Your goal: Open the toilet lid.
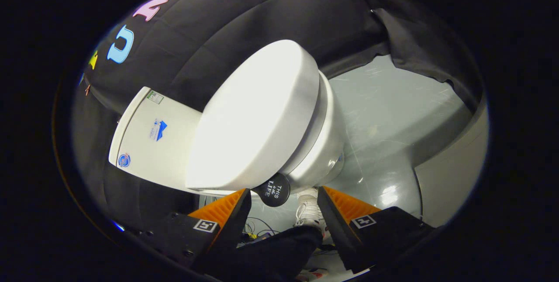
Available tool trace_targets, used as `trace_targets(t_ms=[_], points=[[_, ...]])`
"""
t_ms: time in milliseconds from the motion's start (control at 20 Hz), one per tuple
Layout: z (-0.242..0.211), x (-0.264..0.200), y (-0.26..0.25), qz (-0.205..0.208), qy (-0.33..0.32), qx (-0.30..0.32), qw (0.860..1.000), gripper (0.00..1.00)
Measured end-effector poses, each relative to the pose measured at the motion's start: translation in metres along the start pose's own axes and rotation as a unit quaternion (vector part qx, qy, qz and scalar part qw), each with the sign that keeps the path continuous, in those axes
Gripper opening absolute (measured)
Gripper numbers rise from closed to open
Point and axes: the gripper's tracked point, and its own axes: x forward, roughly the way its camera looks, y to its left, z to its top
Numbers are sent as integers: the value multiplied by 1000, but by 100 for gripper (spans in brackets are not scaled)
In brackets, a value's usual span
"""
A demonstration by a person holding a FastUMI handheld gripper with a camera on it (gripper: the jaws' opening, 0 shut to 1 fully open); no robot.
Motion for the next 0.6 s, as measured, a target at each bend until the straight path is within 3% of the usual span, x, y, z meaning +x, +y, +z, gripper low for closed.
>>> trace_targets(t_ms=[150, 400, 600], points=[[-3, 7, 6, 14, 13, 6, 1000, 95], [-4, 12, 15, 21, 13, -3, 1000, 45], [-2, 11, 15, 27, 23, 17, 999, 45]])
